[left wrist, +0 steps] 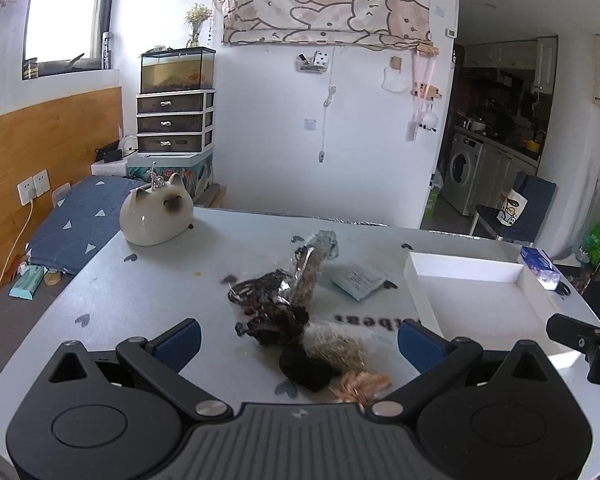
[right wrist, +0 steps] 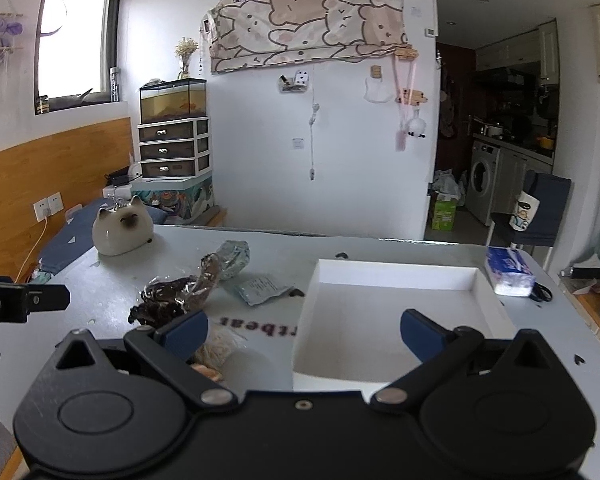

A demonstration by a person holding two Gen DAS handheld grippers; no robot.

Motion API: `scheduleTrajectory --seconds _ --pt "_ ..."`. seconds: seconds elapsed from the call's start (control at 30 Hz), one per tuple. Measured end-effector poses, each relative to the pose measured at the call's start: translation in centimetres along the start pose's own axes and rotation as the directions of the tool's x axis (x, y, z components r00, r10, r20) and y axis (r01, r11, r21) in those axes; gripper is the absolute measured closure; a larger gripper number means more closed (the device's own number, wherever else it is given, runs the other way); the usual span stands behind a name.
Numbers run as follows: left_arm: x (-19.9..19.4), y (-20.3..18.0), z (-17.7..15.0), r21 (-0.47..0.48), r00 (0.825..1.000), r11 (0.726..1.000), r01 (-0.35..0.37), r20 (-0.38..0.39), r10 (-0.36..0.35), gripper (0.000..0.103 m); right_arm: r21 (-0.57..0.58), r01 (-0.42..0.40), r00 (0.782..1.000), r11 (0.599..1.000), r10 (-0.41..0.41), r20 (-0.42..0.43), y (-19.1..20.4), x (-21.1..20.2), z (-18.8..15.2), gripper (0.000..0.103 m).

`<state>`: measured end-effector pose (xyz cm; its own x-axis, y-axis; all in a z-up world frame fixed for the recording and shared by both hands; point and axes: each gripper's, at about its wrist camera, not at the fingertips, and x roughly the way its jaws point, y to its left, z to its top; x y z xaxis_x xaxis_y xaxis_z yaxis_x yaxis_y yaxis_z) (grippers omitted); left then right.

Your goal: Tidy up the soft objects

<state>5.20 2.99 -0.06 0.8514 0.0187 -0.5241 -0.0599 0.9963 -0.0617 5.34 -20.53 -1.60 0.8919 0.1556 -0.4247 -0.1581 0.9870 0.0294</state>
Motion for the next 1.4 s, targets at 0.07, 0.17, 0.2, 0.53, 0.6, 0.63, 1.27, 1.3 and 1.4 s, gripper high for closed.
scheduleTrajectory --seconds 0.07,0.17,0.2,0.53,0.6,0.63,1.27,1.3,1.4 --pt "0.7 0.6 0.6 -0.001 1.0 1.0 0.004 0.0 -0.004 0.0 -0.002 -0.004 1.0 1.0 0.004 0.001 0.5 0.9 0.4 0.0" --pt "2.1 1.4 1.5 0.0 1.0 1.0 0.016 -0.005 -0.016 0.0 -0.008 -0.011 1.0 1.0 0.011 0.0 1.1 2.4 1.0 0.0" --pt "2.5 1.6 1.7 0.0 1.0 1.0 0.021 -0.009 -0.021 0.0 -0.011 -0.014 1.0 1.0 0.014 0.001 1.3 3.0 1.1 0.0" --pt "9.4 4.4 2.3 -0.054 0.976 0.993 0.109 -0.182 -0.117 0.0 -0.053 -0.122 0.988 0.991 0.116 -0.103 3.8 9.3 0.2 0.0" --pt "10.7 4.9 2.1 -0.064 0.968 0.99 0.123 -0.212 -0.134 0.001 -0.071 -0.15 0.98 0.986 0.139 -0.142 4.6 10.6 -0.6 0.0" --pt "11.3 5.0 2.0 -0.063 0.965 0.989 0.131 -0.222 -0.142 0.002 -0.079 -0.167 0.974 0.983 0.152 -0.165 5.1 11.1 -1.0 0.0" --pt "18.3 5.4 -0.7 -0.063 0.844 0.947 0.314 -0.438 -0.309 0.021 -0.175 -0.415 0.818 0.893 0.282 -0.502 12.0 19.4 -6.0 0.0" --pt "18.6 5.4 -0.8 -0.063 0.841 0.945 0.32 -0.441 -0.314 0.021 -0.179 -0.405 0.821 0.897 0.271 -0.502 12.1 19.7 -6.2 0.0" --pt "19.4 5.0 -1.1 -0.043 0.831 0.94 0.337 -0.455 -0.319 0.021 -0.189 -0.393 0.821 0.9 0.25 -0.514 12.4 20.2 -6.5 0.006"
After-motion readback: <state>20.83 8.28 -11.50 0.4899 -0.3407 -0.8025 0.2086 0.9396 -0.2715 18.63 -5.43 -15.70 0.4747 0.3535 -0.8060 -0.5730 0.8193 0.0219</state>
